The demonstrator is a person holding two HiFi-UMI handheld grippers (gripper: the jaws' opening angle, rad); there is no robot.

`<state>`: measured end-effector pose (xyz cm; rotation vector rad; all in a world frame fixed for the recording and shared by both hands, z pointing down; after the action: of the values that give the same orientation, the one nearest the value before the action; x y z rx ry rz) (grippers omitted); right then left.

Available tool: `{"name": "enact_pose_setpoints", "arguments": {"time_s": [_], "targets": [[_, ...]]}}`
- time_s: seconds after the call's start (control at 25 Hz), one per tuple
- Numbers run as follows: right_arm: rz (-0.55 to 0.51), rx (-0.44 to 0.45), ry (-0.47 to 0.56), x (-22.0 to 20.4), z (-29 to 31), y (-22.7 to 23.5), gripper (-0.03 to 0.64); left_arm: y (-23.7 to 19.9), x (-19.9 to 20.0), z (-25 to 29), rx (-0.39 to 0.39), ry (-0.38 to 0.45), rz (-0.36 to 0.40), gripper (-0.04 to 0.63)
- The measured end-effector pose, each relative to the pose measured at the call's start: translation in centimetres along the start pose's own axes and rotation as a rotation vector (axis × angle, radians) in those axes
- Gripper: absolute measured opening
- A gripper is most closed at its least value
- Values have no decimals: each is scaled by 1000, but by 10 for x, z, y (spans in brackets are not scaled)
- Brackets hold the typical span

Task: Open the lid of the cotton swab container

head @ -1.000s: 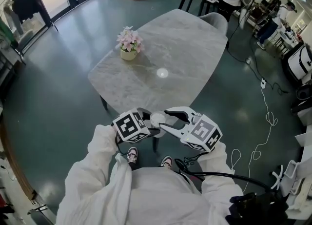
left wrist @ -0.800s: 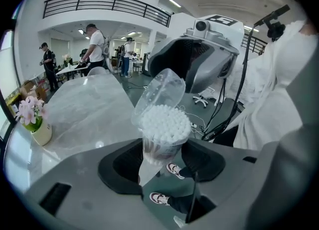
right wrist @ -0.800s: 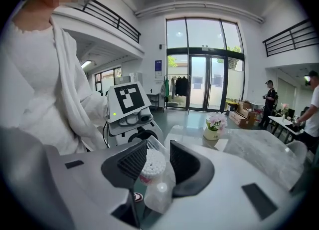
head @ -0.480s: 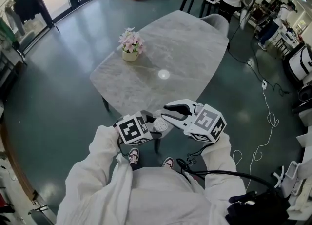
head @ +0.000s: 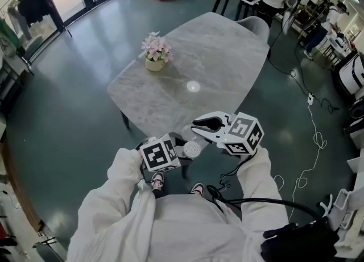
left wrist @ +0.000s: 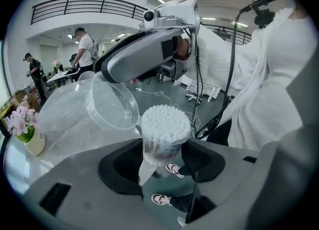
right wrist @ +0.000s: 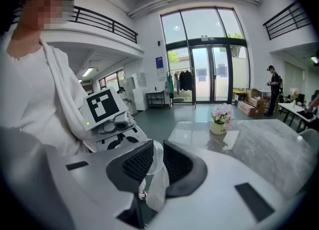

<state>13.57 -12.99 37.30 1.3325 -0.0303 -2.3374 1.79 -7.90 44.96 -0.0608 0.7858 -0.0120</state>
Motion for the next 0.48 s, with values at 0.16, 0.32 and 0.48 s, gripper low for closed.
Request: {"name": "enact_pose_setpoints", "arguments": {"time_s": [0.16, 0.32, 0.48], "targets": [[13, -20, 7, -2, 0, 2, 114, 0, 0, 1, -1, 16, -14, 244], [37, -33, 15, -5, 0, 4, 115, 0, 2, 1, 0, 29, -13, 244], [46, -33, 11, -9, 2, 5, 115, 1, 4, 2, 0, 38, -9, 244]]}}
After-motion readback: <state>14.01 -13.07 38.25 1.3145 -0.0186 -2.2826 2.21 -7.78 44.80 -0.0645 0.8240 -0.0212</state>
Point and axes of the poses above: the fingertips, and each gripper's own axes: z forward along the fingers, y to its right, x out of its top, the point moved 9 cm from there along -z, backward along the fingers, and after that the axes turned 9 degrees about z, right-handed, at the moved point
